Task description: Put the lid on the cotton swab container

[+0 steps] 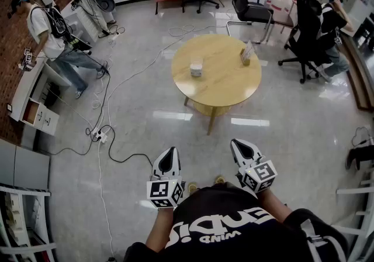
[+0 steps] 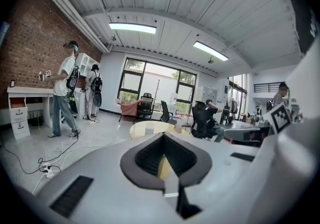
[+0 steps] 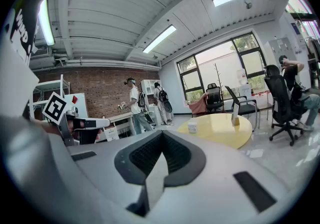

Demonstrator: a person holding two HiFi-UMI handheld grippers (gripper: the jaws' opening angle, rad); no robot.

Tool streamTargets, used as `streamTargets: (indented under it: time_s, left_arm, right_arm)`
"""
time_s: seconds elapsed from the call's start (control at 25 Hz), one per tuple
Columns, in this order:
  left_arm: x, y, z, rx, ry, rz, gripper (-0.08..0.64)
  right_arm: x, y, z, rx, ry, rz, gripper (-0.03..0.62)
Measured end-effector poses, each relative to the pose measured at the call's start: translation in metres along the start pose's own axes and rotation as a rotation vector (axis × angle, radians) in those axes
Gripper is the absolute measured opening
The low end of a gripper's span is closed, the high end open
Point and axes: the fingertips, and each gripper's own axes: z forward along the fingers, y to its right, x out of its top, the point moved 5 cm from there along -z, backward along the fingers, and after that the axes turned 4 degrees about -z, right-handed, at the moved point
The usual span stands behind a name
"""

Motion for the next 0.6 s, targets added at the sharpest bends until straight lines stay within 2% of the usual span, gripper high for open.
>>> streamTargets:
  time_s: [0.6]
  left_arm:
    - [-0.003, -0.012, -0.002, -0.032, -0.017, 0.028, 0.009]
  right_arm:
    - [-0.006, -0.021, 0.006, 0.011, 0.001, 0.003, 0.002]
